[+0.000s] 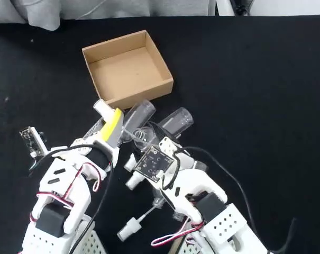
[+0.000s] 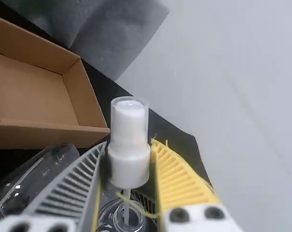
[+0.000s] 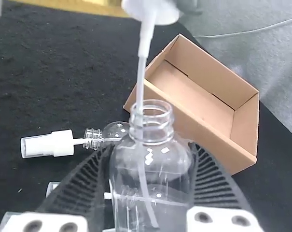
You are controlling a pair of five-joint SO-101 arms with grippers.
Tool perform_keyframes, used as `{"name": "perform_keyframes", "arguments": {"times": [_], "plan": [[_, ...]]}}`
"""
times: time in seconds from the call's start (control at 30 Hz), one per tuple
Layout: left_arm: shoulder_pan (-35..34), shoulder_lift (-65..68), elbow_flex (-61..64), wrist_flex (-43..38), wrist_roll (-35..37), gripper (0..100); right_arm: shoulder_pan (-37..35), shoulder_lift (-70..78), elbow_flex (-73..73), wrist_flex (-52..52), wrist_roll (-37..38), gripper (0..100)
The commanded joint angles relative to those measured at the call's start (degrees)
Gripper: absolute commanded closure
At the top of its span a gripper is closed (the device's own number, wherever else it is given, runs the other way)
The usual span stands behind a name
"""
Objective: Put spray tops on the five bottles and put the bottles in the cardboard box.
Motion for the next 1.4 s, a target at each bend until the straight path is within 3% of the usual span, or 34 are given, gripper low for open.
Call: {"name": "perform_keyframes", "arguments": {"times": [0.0, 0.27, 0.8, 1.07, 1.37], "plan": [[0.7, -0.5, -0.7, -1.4, -2.4, 96, -0.7, -1.4, -0.3, -1.3, -0.2, 84.8], [0.7, -0.5, -0.7, -1.3, -1.9, 72, -0.7, -1.4, -0.3, -1.3, -0.2, 84.8], [-0.1, -0.6, -1.7, -1.3, 3.0, 71, -0.8, -1.4, -0.4, -1.5, -0.3, 84.8], [-6.9, -0.6, -2.6, -1.7, 7.3, 71, -0.7, -1.4, -0.7, -1.8, -3.3, 84.7], [-8.0, -0.7, -2.6, -1.7, 7.8, 71, 0.8, -1.4, -0.8, -1.8, -3.9, 84.7]]}}
